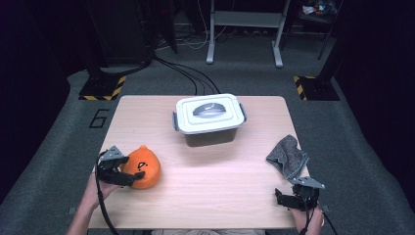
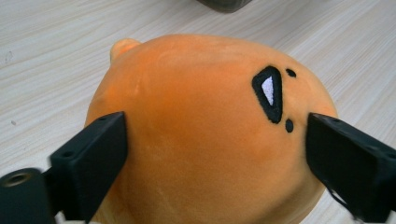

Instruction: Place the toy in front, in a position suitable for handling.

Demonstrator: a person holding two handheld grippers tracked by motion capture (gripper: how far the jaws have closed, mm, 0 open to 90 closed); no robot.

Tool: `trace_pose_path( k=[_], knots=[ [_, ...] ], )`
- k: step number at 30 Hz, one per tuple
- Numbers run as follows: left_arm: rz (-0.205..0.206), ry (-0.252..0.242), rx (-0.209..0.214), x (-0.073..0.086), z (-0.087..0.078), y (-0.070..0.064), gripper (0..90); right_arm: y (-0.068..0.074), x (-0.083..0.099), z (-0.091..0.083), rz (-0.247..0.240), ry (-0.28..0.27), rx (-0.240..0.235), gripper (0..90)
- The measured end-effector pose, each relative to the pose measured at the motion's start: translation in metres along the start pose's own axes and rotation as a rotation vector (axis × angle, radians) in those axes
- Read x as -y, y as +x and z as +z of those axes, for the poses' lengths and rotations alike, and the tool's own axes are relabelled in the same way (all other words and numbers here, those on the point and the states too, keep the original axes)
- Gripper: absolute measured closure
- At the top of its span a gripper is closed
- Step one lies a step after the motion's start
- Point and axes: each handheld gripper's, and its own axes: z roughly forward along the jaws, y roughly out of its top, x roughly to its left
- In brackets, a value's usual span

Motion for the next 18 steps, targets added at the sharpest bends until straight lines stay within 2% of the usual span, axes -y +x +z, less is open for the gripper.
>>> trace_pose_path(
  k=[7, 12, 14, 15, 16, 17, 18],
  knots=[
    [0.017, 0.012, -0.024, 0.004, 0.007, -0.009, 29.1, 0.000, 0.000, 0.000, -0.003, -0.003, 0.003, 1.1],
    [0.016, -0.028, -0.064, 0.010, 0.010, -0.016, 52.5, -0.001, 0.000, 0.001, -0.003, -0.003, 0.003, 1.1],
    [0.019, -0.040, -0.078, 0.012, 0.010, -0.019, 57.0, 0.000, 0.000, 0.001, -0.002, -0.003, 0.004, 1.1],
    [0.016, -0.061, -0.098, 0.014, 0.010, -0.021, 57.0, 0.000, 0.000, 0.001, -0.002, -0.003, 0.004, 1.1],
    [0.026, -0.071, -0.114, 0.015, 0.009, -0.024, 61.0, 0.000, 0.000, 0.001, -0.002, -0.002, 0.004, 1.1],
    [0.026, -0.071, -0.114, 0.015, 0.009, -0.024, 62.3, 0.000, 0.000, 0.001, -0.002, -0.002, 0.004, 1.1],
    [0.033, -0.093, -0.137, 0.014, 0.007, -0.028, 63.6, 0.000, 0.000, 0.001, -0.002, -0.002, 0.004, 1.1]
  ],
)
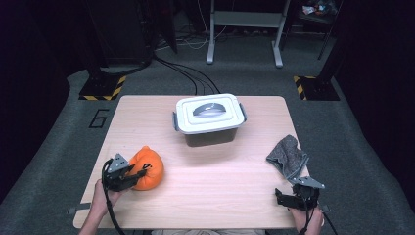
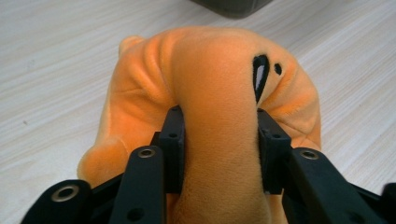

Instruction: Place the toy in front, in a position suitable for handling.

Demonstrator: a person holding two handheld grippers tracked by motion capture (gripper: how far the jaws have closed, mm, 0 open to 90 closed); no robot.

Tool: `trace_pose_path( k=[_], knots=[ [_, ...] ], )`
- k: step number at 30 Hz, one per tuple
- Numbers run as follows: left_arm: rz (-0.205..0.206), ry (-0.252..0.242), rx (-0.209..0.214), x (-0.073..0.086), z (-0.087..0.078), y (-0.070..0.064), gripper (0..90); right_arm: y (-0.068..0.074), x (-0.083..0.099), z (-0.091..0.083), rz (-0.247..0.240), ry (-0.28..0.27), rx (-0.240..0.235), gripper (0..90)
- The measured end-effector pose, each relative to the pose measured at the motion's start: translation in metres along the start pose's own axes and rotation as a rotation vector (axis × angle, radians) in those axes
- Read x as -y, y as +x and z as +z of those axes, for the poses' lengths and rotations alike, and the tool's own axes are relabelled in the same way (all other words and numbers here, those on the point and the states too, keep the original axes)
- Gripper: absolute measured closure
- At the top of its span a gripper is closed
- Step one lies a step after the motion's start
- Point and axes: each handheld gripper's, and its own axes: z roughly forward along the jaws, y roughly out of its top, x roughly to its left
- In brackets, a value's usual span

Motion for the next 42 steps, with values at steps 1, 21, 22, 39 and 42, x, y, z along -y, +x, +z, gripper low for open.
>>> trace_pose_path(
  k=[1, 21, 22, 39, 42],
  knots=[
    [0.001, -0.003, -0.003, -0.001, -0.002, -0.001, 64.2, 0.000, 0.000, 0.000, 0.000, 0.000, 0.000, 1.1],
    [0.031, -0.103, 0.078, -0.050, -0.003, -0.072, 64.4, 0.000, 0.000, 0.000, 0.006, 0.002, 0.005, 1.1],
    [0.038, -0.106, 0.086, -0.053, 0.001, -0.076, 64.4, 0.000, 0.000, 0.000, 0.006, 0.002, 0.005, 1.1],
    [0.073, -0.120, 0.194, -0.094, 0.055, -0.132, 63.4, 0.000, 0.000, 0.000, 0.006, 0.001, 0.005, 1.1],
    [0.078, -0.112, 0.203, -0.099, 0.061, -0.136, 63.2, 0.000, 0.000, 0.000, 0.006, 0.001, 0.005, 1.1]
  ],
)
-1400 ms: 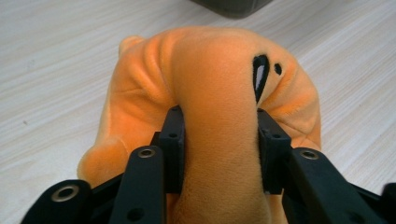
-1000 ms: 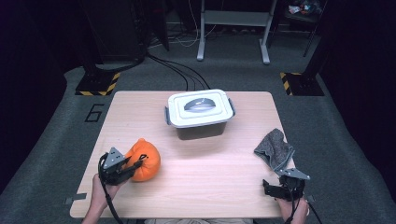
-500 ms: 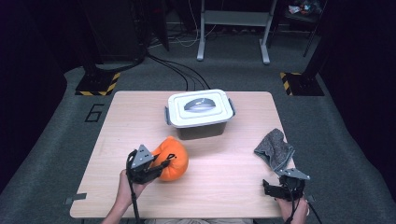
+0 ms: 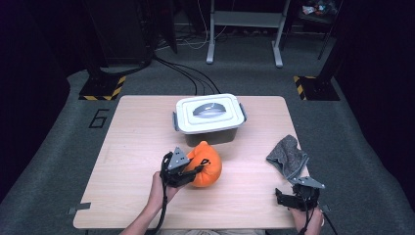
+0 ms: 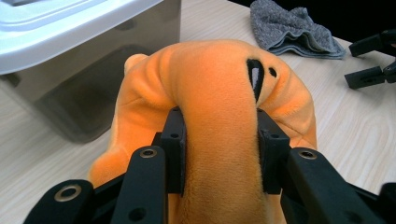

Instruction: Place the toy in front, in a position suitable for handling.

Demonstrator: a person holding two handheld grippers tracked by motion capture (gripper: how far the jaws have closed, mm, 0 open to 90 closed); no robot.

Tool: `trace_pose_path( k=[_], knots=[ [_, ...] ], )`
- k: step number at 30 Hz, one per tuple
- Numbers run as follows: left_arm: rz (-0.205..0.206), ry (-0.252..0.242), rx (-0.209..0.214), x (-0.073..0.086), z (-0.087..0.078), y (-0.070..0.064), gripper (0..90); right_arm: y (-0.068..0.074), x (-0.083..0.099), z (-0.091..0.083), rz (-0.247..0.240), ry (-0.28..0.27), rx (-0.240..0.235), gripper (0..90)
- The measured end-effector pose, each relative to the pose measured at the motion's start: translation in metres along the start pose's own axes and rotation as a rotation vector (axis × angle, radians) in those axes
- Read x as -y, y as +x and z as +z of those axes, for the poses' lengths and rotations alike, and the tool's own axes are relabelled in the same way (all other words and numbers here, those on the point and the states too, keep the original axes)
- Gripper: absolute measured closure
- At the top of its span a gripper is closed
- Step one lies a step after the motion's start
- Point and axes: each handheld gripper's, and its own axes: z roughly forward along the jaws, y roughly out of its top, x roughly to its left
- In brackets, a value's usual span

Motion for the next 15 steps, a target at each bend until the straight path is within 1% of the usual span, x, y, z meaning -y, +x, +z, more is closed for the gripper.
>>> trace_pose_path(
  k=[2, 3, 4, 6, 7, 8, 12, 13, 14, 15],
  knots=[
    [0.010, 0.003, 0.002, -0.003, 0.005, -0.002, 63.1, 0.000, 0.000, 0.000, 0.000, 0.000, 0.000, 1.1],
    [0.010, 0.003, 0.002, -0.003, 0.005, -0.002, 63.0, 0.000, 0.000, 0.000, 0.000, 0.000, 0.000, 1.1],
    [0.010, 0.001, 0.007, -0.006, 0.011, -0.006, 62.9, 0.000, 0.000, 0.000, 0.000, 0.000, 0.000, 1.1],
    [0.017, 0.009, 0.012, -0.009, 0.017, -0.009, 62.7, 0.000, 0.000, 0.000, 0.000, 0.000, 0.000, 1.1],
    [0.017, 0.009, 0.012, -0.009, 0.017, -0.009, 62.6, 0.000, 0.000, 0.000, 0.000, 0.000, 0.000, 1.1],
    [0.021, 0.009, 0.015, -0.010, 0.023, -0.013, 62.5, 0.000, 0.000, 0.000, 0.000, 0.000, 0.000, 1.1],
    [0.027, 0.020, 0.026, -0.014, 0.032, -0.018, 62.4, 0.000, 0.000, 0.000, 0.000, 0.000, 0.000, 1.1],
    [0.033, 0.014, 0.019, -0.015, 0.035, -0.020, 62.3, 0.000, 0.000, 0.000, -0.001, -0.001, 0.000, 1.1],
    [0.033, 0.014, 0.019, -0.015, 0.035, -0.020, 62.2, 0.000, 0.000, 0.000, -0.001, 0.000, 0.000, 1.0],
    [0.039, 0.016, 0.022, -0.017, 0.039, -0.023, 62.1, 0.000, 0.000, 0.000, 0.000, 0.000, 0.000, 1.1]
  ],
)
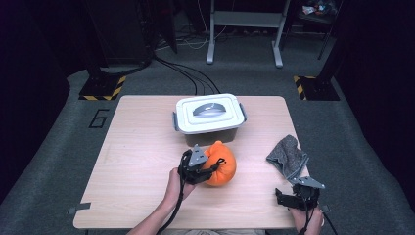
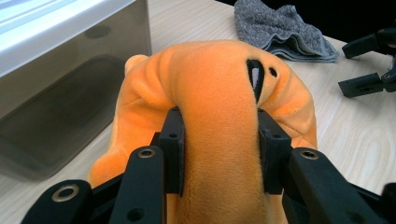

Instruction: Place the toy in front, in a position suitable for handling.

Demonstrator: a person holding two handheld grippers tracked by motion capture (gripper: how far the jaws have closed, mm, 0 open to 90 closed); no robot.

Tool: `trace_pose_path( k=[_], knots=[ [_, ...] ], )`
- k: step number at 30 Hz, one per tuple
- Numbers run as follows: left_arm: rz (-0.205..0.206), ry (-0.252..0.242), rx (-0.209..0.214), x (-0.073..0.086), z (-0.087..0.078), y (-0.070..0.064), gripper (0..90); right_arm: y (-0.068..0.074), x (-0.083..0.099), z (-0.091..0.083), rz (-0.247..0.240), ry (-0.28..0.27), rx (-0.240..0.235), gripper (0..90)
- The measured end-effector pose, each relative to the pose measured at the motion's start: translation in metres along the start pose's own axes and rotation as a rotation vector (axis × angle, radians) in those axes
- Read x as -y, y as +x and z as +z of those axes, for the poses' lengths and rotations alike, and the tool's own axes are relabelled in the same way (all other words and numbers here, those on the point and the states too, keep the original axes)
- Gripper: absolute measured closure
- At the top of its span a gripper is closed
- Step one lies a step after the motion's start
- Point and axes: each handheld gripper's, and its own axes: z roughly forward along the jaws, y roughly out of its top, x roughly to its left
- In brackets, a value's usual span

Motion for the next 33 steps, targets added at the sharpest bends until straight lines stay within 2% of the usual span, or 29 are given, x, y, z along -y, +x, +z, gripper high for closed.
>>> trace_pose_path(
  k=[2, 8, 11, 13, 16, 17, 23, 26, 29, 33],
  knots=[
    [0.018, 0.009, 0.000, -0.002, 0.004, -0.002, 62.0, 0.000, 0.000, 0.000, 0.000, 0.000, 0.000, 1.1],
    [0.033, 0.031, 0.001, -0.004, 0.020, -0.009, 61.5, 0.000, 0.000, 0.000, -0.001, -0.001, 0.000, 1.1],
    [0.031, 0.045, 0.006, -0.003, 0.026, -0.011, 61.4, 0.000, 0.000, 0.000, -0.001, -0.001, 0.000, 1.1],
    [0.030, 0.076, 0.017, 0.001, 0.035, -0.013, 60.5, 0.000, 0.000, 0.000, -0.001, -0.001, 0.000, 1.1],
    [0.028, 0.081, 0.020, 0.005, 0.039, -0.016, 57.9, 0.000, 0.000, 0.000, -0.001, -0.001, 0.000, 1.1],
    [0.028, 0.081, 0.020, 0.005, 0.039, -0.016, 56.5, 0.000, 0.000, 0.000, -0.001, -0.001, 0.000, 1.1],
    [0.039, 0.074, 0.030, 0.002, 0.035, -0.014, 32.7, 0.000, 0.000, 0.000, -0.001, 0.000, 0.000, 1.1],
    [0.018, 0.067, 0.058, 0.001, 0.029, -0.011, 24.9, 0.000, 0.000, 0.000, 0.000, 0.000, 0.000, 1.0],
    [0.015, 0.055, 0.064, 0.001, 0.024, -0.009, 20.7, 0.000, 0.000, 0.000, 0.001, 0.002, 0.000, 0.8],
    [0.003, 0.015, 0.087, 0.001, 0.006, -0.001, 16.2, 0.001, 0.000, -0.001, 0.007, 0.004, 0.011, 0.2]
  ],
)
